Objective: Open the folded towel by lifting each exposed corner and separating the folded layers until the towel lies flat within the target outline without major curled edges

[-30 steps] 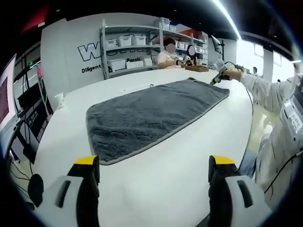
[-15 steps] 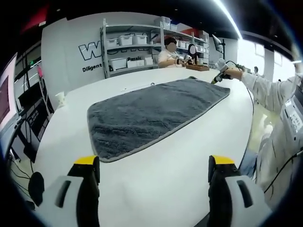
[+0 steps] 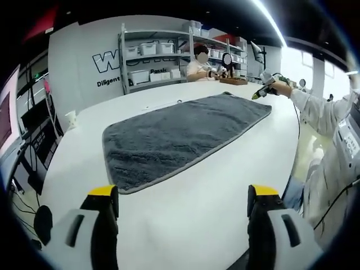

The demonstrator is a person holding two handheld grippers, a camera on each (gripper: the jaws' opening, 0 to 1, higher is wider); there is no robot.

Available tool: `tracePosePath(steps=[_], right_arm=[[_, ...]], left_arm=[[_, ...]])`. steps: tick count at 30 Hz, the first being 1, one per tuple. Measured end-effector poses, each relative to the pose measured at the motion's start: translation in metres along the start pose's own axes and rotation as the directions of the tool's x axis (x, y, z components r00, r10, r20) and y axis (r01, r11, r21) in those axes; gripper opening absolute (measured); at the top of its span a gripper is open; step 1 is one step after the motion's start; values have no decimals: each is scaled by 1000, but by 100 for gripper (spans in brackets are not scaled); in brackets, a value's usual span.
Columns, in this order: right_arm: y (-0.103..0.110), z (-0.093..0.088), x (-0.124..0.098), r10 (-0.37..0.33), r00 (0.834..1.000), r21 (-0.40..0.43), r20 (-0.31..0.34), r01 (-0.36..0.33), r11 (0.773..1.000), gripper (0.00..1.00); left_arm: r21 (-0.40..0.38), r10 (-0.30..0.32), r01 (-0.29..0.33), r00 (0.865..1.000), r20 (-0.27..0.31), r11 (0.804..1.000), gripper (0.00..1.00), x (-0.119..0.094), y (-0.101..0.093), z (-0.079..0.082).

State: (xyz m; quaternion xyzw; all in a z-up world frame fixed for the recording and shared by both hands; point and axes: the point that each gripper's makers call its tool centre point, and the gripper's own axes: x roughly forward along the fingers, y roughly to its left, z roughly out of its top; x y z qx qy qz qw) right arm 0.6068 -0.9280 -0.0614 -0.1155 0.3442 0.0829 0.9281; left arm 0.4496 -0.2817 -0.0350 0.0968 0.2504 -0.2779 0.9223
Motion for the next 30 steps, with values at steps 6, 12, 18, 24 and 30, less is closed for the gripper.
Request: tracePosePath(steps=[6,12,18,24,30], right_arm=[[22,-6,-30,45,997,-28,55,-43,999,23],[40,-17,-49,73,991,-29,110,-71,997,27],[61,-44,-60,87,992,-25,88,-85,996,30],[66,-60,-58,86,994,0,66,-86,996,26],[65,-75,-54,72,996,60,54,-75,995,27]], left_arm=[[1,-25,25,1000,4,1000,93,5,-8,2],[7,-41,41,999,7,999,92,7,-14,4],[12,-46,46,999,-13,999,92,8,-17,0],[-3,-50,50,999,-1,999,91,10,-18,3],[4,-70,70,997,-11,998,91,12,-27,1]])
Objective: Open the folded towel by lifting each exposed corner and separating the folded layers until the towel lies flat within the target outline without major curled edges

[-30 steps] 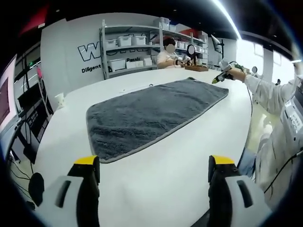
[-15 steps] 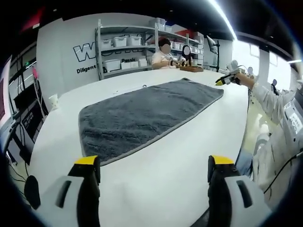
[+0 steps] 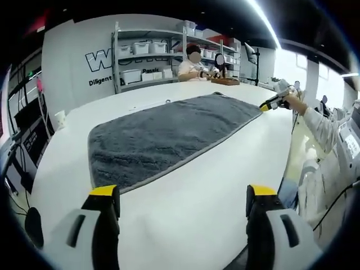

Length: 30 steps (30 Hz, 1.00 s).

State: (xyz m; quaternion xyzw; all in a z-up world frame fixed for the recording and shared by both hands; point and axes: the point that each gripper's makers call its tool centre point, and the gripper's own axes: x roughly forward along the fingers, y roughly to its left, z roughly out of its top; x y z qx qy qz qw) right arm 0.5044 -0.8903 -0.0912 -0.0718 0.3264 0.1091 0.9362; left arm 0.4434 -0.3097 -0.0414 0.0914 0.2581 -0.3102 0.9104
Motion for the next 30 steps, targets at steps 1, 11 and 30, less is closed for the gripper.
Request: tracePosePath(steps=[1,11,30], right_arm=[[0,0,0,6,1000,20,8,-6,1000,26],[-2,-1,-1,20,1000,48,12,-20,999,27],[7,20,-31,-8,996,20,87,6,1000,57]], left_arm=[[1,-1,1,1000,-4,1000,91,0,0,-1],[-15,8,-8,1000,-6,1000,90,-4,0,-3],[-97,72,-68,996,44,993,92,-22,16,-4]])
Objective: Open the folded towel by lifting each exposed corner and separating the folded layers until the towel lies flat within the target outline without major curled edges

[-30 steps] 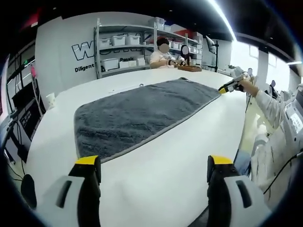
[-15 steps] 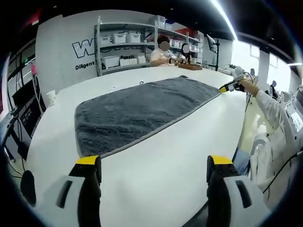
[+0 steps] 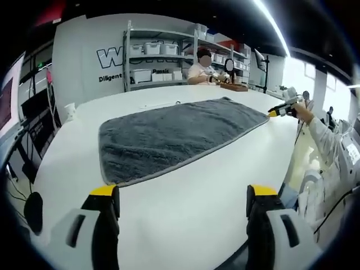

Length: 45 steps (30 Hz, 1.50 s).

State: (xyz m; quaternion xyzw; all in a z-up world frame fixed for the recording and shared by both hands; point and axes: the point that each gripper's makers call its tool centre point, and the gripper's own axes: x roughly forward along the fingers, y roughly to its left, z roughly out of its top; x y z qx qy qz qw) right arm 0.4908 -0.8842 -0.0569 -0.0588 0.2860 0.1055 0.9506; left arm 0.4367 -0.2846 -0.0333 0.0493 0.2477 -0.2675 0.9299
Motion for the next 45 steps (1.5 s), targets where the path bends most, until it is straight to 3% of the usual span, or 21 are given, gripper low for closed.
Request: tracePosePath(steps=[7,13,28,34,39,45], right_arm=[[26,-5,-30,-3,999,-86,-32,0,996,81],[54,-10,-52,43,999,-67,-9,-44,997,100],[68,-38,-62,48,998,-3,-45,-49,999,99],[70,-40,-64,58,997,2,-48,-58,998,99],[72,-44,-64,56,997,-14,-60,-56,998,99],[76,-46,-62,65,995,-12,-71,-66,998,99]], left_arm=[[-58,33,-31,999,40,998,92,-12,9,-1],[-93,55,-52,998,28,994,94,-19,13,-12],[-104,49,-46,999,25,994,99,-23,9,-16],[-112,47,-40,997,54,993,99,-21,6,-10],[-115,38,-25,993,113,993,99,-20,4,0],[-122,38,-24,993,113,992,99,-21,4,0]])
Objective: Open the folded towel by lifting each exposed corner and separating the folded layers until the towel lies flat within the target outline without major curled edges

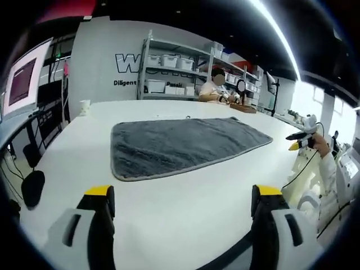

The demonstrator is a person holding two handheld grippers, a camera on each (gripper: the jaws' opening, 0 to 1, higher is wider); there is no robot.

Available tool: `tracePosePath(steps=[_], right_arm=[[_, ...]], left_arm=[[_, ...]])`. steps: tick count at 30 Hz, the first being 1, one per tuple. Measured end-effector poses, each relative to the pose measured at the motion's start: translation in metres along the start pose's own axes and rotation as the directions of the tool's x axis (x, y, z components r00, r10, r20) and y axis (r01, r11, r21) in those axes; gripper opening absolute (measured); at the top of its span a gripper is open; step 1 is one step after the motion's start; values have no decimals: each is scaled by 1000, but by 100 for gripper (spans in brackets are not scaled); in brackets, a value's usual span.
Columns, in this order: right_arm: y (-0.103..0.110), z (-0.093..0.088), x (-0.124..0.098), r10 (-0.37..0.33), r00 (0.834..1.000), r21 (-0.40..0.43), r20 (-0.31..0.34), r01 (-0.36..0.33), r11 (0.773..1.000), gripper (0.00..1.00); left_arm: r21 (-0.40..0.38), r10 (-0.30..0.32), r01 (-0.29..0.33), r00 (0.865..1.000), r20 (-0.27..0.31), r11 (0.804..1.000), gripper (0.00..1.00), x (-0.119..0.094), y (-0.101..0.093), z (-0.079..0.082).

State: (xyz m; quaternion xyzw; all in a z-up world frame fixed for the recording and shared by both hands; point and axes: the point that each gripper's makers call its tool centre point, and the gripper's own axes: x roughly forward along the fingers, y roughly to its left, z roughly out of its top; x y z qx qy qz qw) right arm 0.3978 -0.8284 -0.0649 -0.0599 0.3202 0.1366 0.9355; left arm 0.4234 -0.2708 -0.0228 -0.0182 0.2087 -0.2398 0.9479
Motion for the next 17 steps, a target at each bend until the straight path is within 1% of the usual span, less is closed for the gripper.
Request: tracePosePath(steps=[3,4,8,10,12,17], right_arm=[[-1,-6,2,-33,999,-41,-32,32,999,99],[0,-7,3,-33,999,-44,-37,31,999,99],[6,-3,4,9,1000,-5,-14,-9,1000,99],[5,-4,4,1,1000,-10,-22,-1,1000,99],[2,-7,4,-26,999,-31,-44,24,999,99],[7,-3,4,-2,1000,-18,-30,1,1000,99]], left_arm=[[-22,-9,10,999,30,1000,99,-1,0,3],[-22,-10,11,999,35,1000,99,-1,0,3],[-26,-10,11,1000,17,1000,99,0,1,-2],[-29,-8,8,1000,12,1000,99,0,2,-4],[-33,-8,9,1000,18,999,99,-1,3,-4],[-31,-5,6,1000,28,999,99,-2,7,-1]])
